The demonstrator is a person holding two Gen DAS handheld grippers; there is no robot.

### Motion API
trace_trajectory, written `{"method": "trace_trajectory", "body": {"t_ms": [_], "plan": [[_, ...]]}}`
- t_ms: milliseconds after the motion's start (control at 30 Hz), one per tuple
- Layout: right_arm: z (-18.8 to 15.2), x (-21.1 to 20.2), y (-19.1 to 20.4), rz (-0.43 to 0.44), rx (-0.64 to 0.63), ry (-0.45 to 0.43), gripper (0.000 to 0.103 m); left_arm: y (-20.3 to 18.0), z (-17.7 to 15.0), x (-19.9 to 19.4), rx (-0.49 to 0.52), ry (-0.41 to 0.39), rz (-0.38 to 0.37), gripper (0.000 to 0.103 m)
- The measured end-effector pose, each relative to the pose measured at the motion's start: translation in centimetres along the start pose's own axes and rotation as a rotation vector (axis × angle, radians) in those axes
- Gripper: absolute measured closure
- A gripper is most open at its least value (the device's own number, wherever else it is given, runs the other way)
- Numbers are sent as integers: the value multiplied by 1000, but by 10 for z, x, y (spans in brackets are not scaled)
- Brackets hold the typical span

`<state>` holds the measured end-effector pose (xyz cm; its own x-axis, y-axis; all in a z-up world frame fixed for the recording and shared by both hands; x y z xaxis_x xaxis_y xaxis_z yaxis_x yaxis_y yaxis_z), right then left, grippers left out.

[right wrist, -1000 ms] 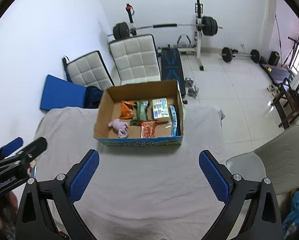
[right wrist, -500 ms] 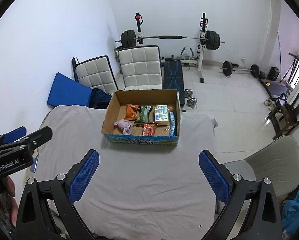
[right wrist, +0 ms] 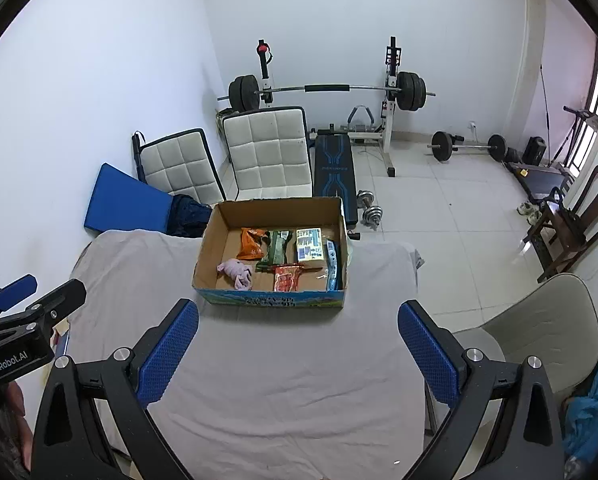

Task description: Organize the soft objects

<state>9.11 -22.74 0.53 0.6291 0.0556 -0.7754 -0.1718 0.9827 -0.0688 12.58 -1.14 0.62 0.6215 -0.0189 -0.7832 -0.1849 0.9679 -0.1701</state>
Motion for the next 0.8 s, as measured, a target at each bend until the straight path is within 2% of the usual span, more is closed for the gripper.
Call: {"method": "trace_trajectory", "body": {"t_ms": [433,800], "plan": [[7,-2,8,14,-17,-15,1,0,1,-2,3,5,-3,3],[10,-4,9,-7,-29,-22,1,0,1,-2,1,5,-4,3]]}}
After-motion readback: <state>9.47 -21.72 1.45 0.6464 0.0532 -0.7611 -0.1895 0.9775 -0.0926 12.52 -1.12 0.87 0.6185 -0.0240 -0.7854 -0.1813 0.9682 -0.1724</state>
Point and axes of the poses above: each gripper's, at about its wrist camera, not at the fingertips, and x roughly the way its jaws point, y to its left, z to its top, the point moved 2 cm from there along x, roughly the way its jaws point, and after that the axes turned 15 degrees about -x, right-handed, at the moved point
